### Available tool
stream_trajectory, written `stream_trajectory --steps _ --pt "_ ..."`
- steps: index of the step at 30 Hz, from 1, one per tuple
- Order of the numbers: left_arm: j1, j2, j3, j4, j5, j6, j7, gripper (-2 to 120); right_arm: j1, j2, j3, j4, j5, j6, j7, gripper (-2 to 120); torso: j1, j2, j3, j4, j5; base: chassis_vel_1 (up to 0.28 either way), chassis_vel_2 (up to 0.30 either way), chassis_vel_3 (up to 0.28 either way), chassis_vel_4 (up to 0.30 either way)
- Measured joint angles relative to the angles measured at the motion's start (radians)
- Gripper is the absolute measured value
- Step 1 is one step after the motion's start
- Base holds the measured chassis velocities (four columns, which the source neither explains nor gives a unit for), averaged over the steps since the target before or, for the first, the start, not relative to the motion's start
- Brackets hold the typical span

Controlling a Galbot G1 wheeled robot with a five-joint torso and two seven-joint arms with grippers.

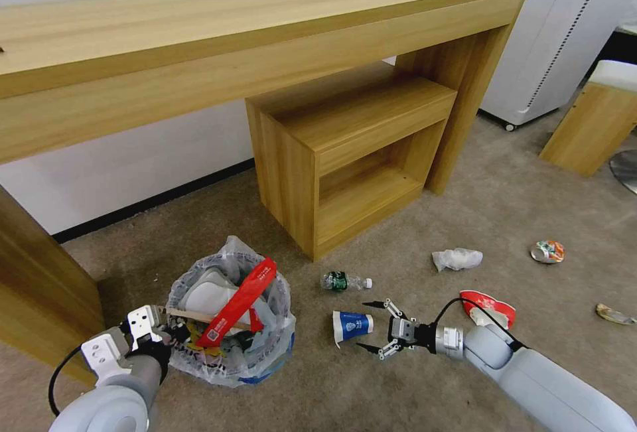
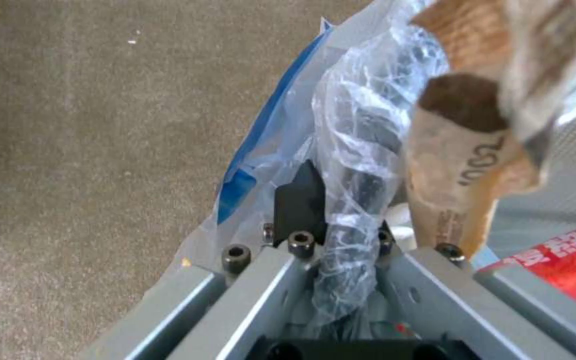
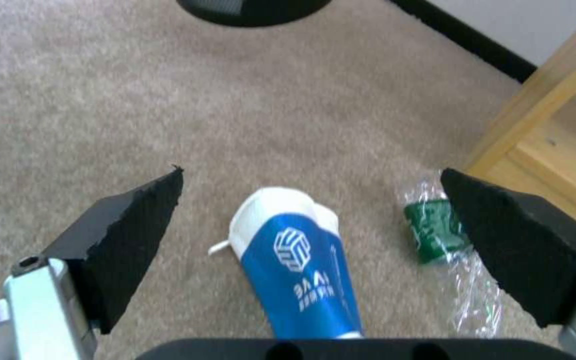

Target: Pick up the trash bin and place the garbage on the floor into it.

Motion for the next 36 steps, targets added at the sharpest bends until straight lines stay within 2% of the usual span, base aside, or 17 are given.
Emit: stream_trajectory --steps 18,23,36 --pt "-0.007 0.004 0.008 0.007 -0.004 0.000 0.006 0 0.079 0.047 -0.017 -0.163 -0.033 0.026 -0.008 91 0.000 0.000 0.000 -0.0001 0.0000 0.000 0.000 0.000 0.000" --pt "-0.007 0.003 0.006 0.011 -0.004 0.000 0.007 0 0.116 0.081 -0.035 -0.229 -0.041 0.039 -0.012 87 0.000 0.000 0.000 -0.0001 0.0000 0.000 0.000 0.000 0.000" --pt "-0.015 0.004 0.000 0.024 -0.005 0.000 0.009 0 0.158 0.145 -0.051 -0.346 -0.058 0.062 -0.025 86 0.000 0.000 0.000 0.0000 0.0000 0.000 0.000 0.000 0.000"
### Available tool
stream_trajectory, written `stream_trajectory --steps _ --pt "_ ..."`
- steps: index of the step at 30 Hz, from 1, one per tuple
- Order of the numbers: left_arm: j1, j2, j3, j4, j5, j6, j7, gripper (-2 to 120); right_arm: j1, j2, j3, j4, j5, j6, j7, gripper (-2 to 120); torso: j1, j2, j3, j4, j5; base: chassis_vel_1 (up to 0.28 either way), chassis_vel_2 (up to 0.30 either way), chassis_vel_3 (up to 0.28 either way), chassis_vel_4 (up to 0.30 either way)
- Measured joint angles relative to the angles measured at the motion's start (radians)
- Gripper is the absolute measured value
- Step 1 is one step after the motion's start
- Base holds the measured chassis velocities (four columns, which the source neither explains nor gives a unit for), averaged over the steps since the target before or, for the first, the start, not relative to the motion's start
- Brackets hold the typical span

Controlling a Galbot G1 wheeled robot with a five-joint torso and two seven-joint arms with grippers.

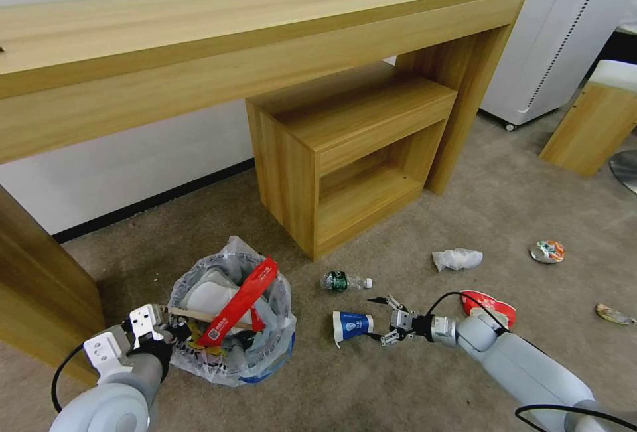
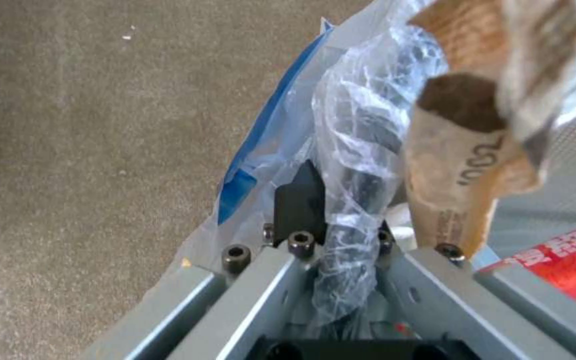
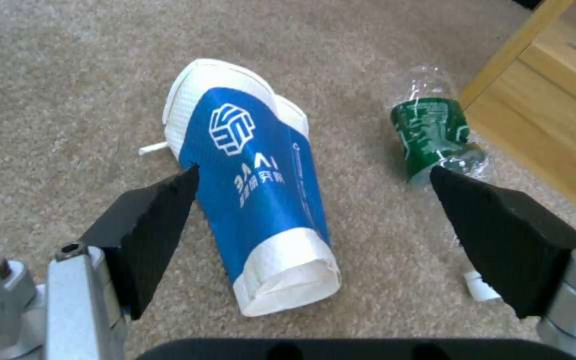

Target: Pick up the trash bin and place the garbage on the floor into it.

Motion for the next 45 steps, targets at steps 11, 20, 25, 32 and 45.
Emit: stream_trajectory --steps 11,20,25,32,45 --pt "-0.008 0.002 0.002 0.013 -0.002 0.000 0.000 0 0.009 0.054 -0.001 -0.074 -0.016 0.011 -0.001 86 0.000 0.000 0.000 -0.0001 0.0000 0.000 0.000 0.000 0.000" --pt "-0.008 0.006 0.000 0.014 -0.006 0.000 0.002 0 0.016 0.100 0.000 -0.110 -0.029 0.018 0.008 70 0.000 0.000 0.000 0.0000 0.0000 0.000 0.000 0.000 0.000" --pt "-0.009 0.007 -0.001 0.017 -0.007 0.000 0.002 0 0.016 0.109 0.002 -0.117 -0.030 0.021 0.010 53 0.000 0.000 0.000 0.0000 0.0000 0.000 0.000 0.000 0.000" --pt "-0.010 0.006 0.003 0.016 -0.008 0.000 0.003 0 0.010 0.115 0.012 -0.122 -0.031 0.028 0.011 25 0.000 0.000 0.000 -0.0001 -0.0001 0.000 0.000 0.000 0.000" --pt "-0.002 -0.001 0.006 0.005 -0.005 -0.001 0.004 0 0.006 0.117 0.018 -0.119 -0.031 0.032 0.008 0 0.000 0.000 0.000 -0.0001 0.0000 0.000 0.000 0.000 0.000"
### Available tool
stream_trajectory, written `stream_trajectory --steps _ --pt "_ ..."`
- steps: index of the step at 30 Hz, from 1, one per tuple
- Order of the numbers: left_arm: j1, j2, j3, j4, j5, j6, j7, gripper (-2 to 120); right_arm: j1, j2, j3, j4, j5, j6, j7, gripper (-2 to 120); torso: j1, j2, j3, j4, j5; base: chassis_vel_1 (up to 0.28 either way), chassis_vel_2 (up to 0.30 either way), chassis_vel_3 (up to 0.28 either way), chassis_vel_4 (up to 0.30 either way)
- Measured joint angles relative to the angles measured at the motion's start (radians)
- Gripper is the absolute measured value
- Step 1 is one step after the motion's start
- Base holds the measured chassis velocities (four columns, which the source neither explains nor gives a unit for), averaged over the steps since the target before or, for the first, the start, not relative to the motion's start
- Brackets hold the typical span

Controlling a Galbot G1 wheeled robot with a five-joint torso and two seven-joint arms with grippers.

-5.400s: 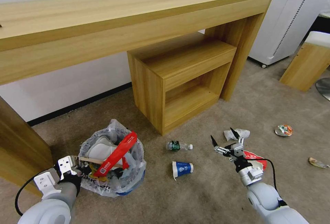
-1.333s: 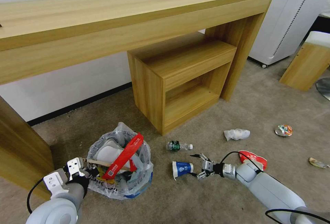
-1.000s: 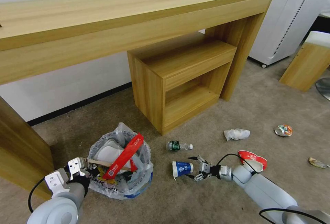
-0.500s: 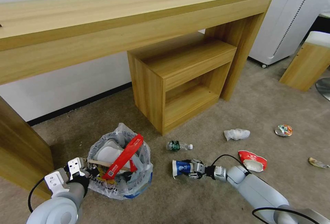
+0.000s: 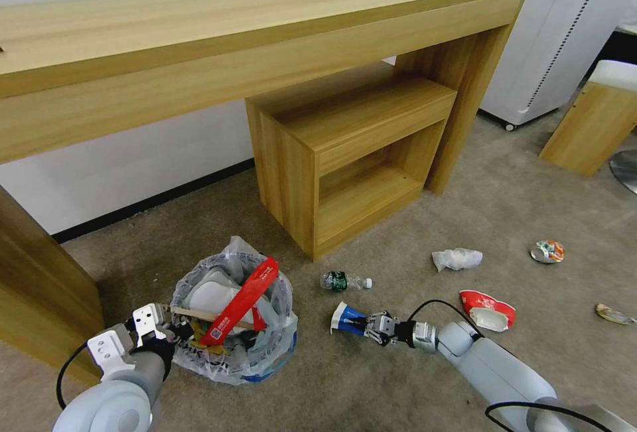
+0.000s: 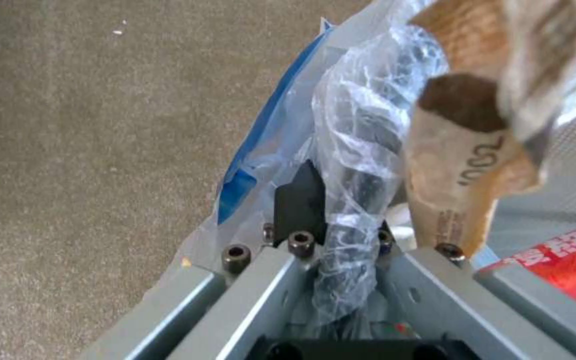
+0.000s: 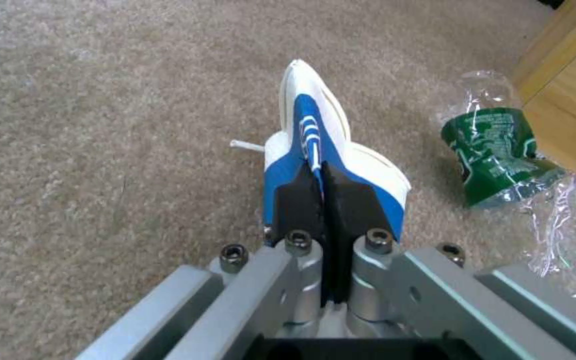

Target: Pick up the trash bin and place the garbage on the floor into it.

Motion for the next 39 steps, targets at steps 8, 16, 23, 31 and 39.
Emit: stream_trajectory --steps 8,16,23,31,39 --pt "0.004 -0.002 0.003 -0.001 0.005 -0.001 0.002 0 -0.014 -0.006 0.022 0.013 0.006 0.003 -0.001 0 0.000 0.000 0.000 0.0000 0.0001 0.000 0.000 0.000 0.000" --pt "-0.002 0.000 0.011 0.010 0.012 -0.001 0.004 0 -0.076 -0.057 0.107 0.121 0.080 -0.006 0.006 0 0.000 0.000 0.000 0.0000 0.0000 0.000 0.000 0.000 0.000" --pt "-0.005 0.006 0.017 0.021 0.027 -0.001 0.015 0 -0.160 -0.112 0.226 0.295 0.204 -0.026 0.022 0 0.000 0.000 0.000 -0.0001 0.0000 0.000 0.000 0.000 0.000" --pt "-0.003 0.009 0.021 0.027 0.040 -0.002 0.022 0 -0.182 -0.140 0.285 0.438 0.306 -0.047 0.021 0 0.000 0.000 0.000 0.0000 0.0001 0.000 0.000 0.000 0.000" --pt "0.002 0.006 0.029 0.035 0.059 -0.002 0.029 0 -0.191 -0.189 0.284 0.666 0.395 -0.086 0.012 0 0.000 0.000 0.000 0.0001 0.0000 0.000 0.000 0.000 0.000"
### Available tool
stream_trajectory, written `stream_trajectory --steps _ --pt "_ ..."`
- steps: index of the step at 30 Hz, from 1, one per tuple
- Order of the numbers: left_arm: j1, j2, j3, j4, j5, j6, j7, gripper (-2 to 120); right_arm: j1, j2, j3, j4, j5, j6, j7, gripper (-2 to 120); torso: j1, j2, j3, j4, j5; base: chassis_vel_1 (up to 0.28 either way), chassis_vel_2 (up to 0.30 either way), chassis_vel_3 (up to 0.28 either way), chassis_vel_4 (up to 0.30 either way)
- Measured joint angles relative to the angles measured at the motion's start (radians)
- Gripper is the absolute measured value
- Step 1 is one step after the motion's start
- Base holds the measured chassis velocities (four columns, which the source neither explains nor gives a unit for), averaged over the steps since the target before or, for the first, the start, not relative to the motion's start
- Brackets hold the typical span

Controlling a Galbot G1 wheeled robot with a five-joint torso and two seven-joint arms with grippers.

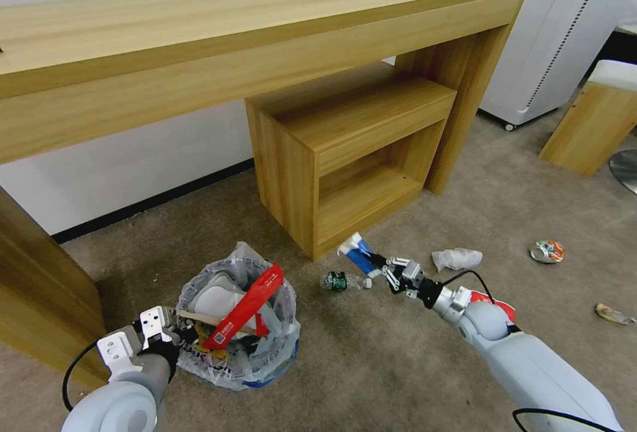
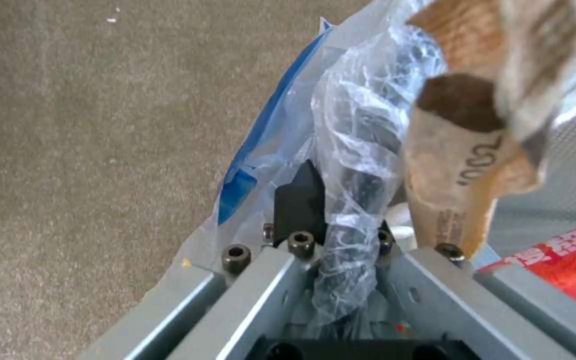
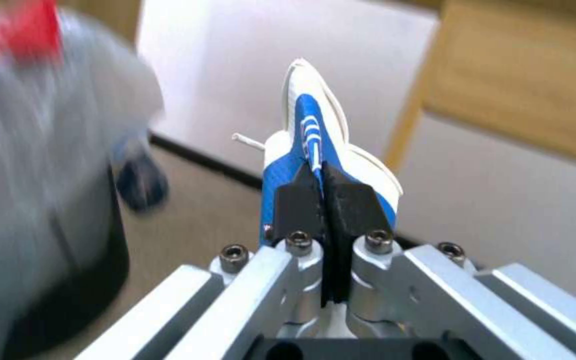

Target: Pick up the trash bin and place the garbage on the floor into it.

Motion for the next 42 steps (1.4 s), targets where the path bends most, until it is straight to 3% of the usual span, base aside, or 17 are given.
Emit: stream_trajectory --steps 18,24,27,42 --pt "-0.002 -0.012 0.016 0.010 0.030 0.000 0.009 0 0.097 -0.067 -0.162 0.382 0.147 -0.088 0.013 0 0.000 0.000 0.000 0.0000 -0.0001 0.000 0.000 0.000 0.000" --pt "-0.003 -0.012 0.013 0.008 0.026 0.002 0.009 0 0.146 -0.082 -0.242 0.426 0.168 -0.108 0.022 0 0.000 0.000 0.000 0.0000 -0.0002 0.000 0.000 0.000 0.000" --pt "-0.005 -0.013 0.011 0.006 0.025 0.002 0.008 0 0.203 -0.101 -0.335 0.448 0.192 -0.117 0.031 0 0.000 0.000 0.000 -0.0001 -0.0002 0.000 0.000 0.000 0.000" --pt "0.002 -0.022 0.002 -0.016 0.021 0.003 0.005 0 0.305 -0.119 -0.576 0.457 0.193 -0.128 0.031 0 0.000 0.000 0.000 -0.0001 0.0000 0.000 0.000 0.000 0.000"
